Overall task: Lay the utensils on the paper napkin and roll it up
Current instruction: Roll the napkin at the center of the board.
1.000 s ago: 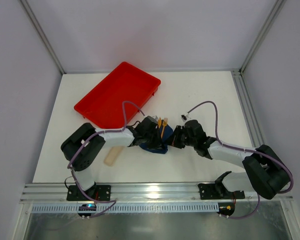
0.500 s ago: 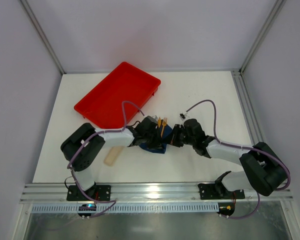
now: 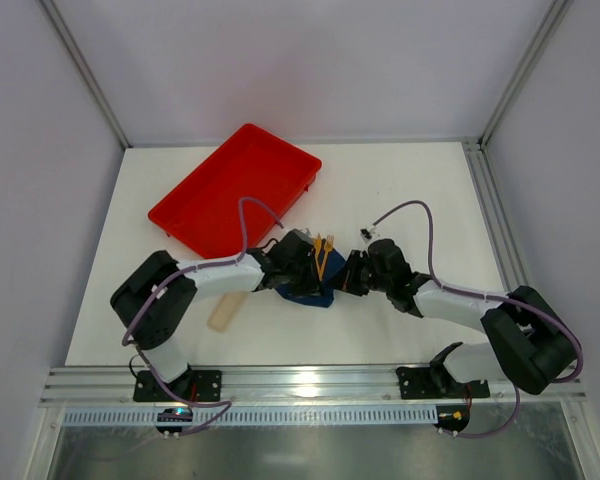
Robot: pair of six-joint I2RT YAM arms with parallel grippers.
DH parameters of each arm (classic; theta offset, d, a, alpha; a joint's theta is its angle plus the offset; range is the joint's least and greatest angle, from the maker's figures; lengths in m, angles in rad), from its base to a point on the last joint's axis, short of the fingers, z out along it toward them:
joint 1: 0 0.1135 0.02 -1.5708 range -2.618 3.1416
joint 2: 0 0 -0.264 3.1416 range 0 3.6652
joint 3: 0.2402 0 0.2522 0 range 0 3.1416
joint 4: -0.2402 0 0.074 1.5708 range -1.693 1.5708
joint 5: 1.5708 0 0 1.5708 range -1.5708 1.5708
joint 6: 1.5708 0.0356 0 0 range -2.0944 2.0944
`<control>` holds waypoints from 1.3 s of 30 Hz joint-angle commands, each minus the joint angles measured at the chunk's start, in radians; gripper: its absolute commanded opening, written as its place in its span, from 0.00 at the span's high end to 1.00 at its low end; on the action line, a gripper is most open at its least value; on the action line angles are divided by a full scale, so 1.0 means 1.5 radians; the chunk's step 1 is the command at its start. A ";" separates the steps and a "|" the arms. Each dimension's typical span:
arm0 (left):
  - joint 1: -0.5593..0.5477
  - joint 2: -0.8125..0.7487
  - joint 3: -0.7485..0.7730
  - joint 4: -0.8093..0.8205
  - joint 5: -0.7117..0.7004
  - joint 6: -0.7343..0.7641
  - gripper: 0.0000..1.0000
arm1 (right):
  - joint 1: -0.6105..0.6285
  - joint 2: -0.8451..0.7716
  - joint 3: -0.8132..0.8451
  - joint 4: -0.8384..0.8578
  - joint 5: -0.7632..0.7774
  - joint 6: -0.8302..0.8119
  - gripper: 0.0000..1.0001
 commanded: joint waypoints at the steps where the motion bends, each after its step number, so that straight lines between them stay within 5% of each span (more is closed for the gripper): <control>1: -0.003 -0.032 0.020 -0.033 -0.024 0.015 0.73 | -0.001 -0.028 -0.004 0.003 0.023 -0.016 0.96; 11: 0.049 -0.074 0.017 -0.074 -0.041 0.031 0.70 | -0.001 -0.003 0.049 -0.052 0.025 -0.084 0.96; 27: 0.122 -0.020 0.088 -0.043 0.071 0.069 0.64 | 0.036 0.060 0.122 -0.098 0.040 -0.152 0.95; 32: 0.125 -0.003 0.112 -0.041 0.097 0.082 0.62 | 0.052 0.064 0.133 -0.105 0.059 -0.164 0.73; 39: 0.131 0.002 0.110 -0.018 0.123 0.101 0.56 | 0.056 0.076 0.141 -0.106 0.057 -0.168 0.64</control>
